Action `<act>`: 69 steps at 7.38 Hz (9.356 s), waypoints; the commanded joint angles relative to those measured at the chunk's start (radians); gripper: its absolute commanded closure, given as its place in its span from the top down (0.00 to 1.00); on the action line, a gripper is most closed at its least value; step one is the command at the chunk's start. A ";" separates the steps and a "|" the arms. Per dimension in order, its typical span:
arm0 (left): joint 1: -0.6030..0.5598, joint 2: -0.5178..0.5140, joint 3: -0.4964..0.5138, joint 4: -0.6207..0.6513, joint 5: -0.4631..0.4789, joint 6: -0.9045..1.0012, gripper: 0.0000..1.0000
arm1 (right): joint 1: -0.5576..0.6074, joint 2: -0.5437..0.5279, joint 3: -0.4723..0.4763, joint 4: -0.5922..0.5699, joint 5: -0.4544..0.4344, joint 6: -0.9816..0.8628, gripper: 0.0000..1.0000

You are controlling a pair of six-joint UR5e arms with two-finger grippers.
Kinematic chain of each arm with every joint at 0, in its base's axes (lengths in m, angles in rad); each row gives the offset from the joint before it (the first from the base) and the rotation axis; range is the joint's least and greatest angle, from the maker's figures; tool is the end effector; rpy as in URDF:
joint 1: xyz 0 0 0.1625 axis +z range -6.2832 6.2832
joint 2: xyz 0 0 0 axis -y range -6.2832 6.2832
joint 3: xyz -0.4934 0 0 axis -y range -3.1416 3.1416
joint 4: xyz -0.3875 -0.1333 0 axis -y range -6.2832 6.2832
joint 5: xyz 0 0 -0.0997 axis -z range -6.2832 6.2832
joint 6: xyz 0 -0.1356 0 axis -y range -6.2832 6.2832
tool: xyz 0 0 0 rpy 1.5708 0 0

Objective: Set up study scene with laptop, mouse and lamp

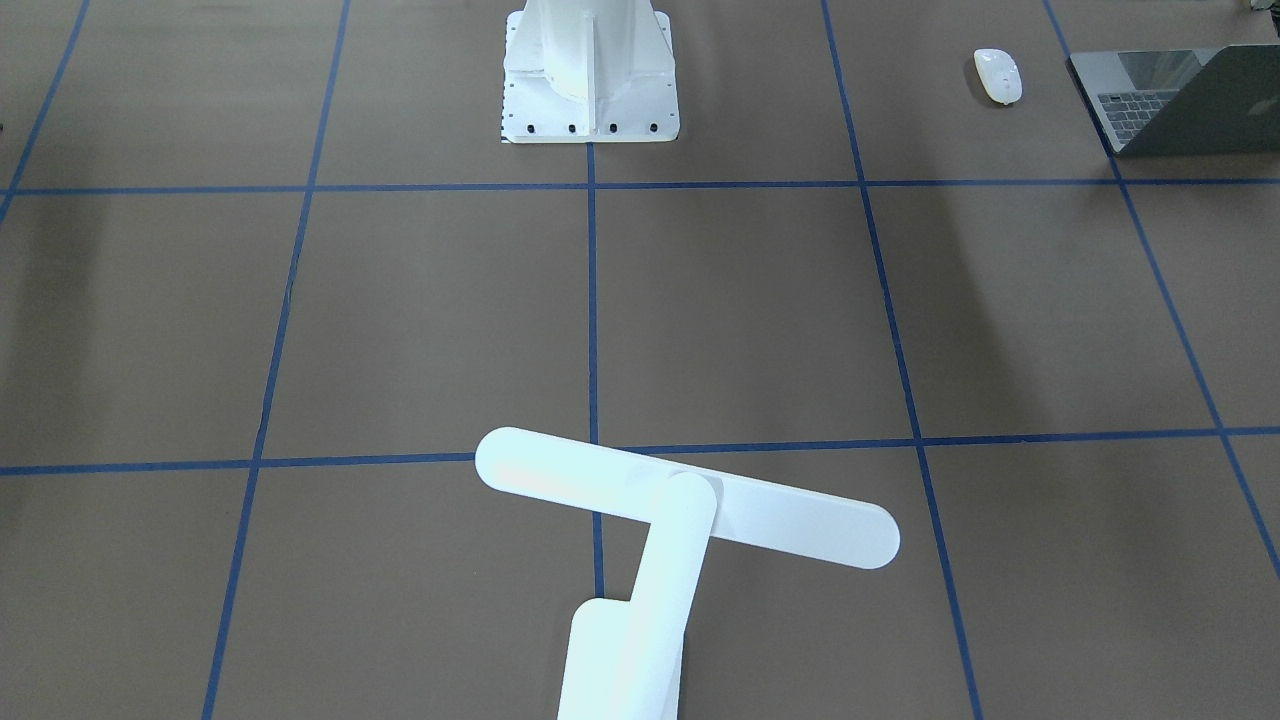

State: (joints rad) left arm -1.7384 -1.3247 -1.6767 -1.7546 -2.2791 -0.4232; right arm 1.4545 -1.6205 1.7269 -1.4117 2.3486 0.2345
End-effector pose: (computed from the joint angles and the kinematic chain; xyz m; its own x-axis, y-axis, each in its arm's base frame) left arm -0.1058 -0.3549 0.7937 0.6186 -0.4946 -0.6105 0.4614 0.8576 -0.2272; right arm -0.0181 -0.4835 0.6812 0.6935 -0.0356 0.7196 -0.0506 0.9939 0.0979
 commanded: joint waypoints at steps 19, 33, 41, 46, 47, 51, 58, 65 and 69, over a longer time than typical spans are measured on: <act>-0.237 0.410 -0.187 0.124 -0.003 -0.505 0.95 | -0.079 -0.042 0.003 0.088 0.028 0.006 0.99; -0.125 -0.216 -0.233 0.572 -0.138 -0.691 0.00 | -0.080 -0.023 -0.041 0.088 0.032 0.011 0.99; 0.654 -0.876 -0.370 0.560 0.011 -1.863 0.00 | -0.082 0.008 -0.130 0.088 0.057 0.011 0.99; 0.896 -1.148 -0.040 0.396 0.219 -2.139 0.00 | -0.080 0.005 -0.135 0.088 0.057 0.011 0.99; 0.901 -1.148 0.036 0.312 0.236 -2.143 0.00 | -0.080 0.005 -0.139 0.088 0.057 0.009 0.99; 0.901 -1.160 0.140 0.230 0.253 -2.129 0.00 | -0.080 0.013 -0.145 0.088 0.057 0.009 0.99; 0.898 -1.173 0.212 0.190 0.300 -2.145 0.00 | -0.080 0.013 -0.162 0.088 0.061 0.011 0.99; 0.896 -1.165 0.226 0.144 0.297 -2.080 0.79 | -0.080 0.017 -0.173 0.089 0.061 0.009 0.99; 0.886 -0.842 -0.216 0.164 0.253 -1.899 0.80 | -0.080 0.024 -0.161 0.088 0.081 0.009 0.99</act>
State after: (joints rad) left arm -0.8482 -2.3026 -1.7266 -1.5937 -2.0025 -2.4060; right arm 1.3745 -1.5979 1.5586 -1.3226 2.4227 0.2444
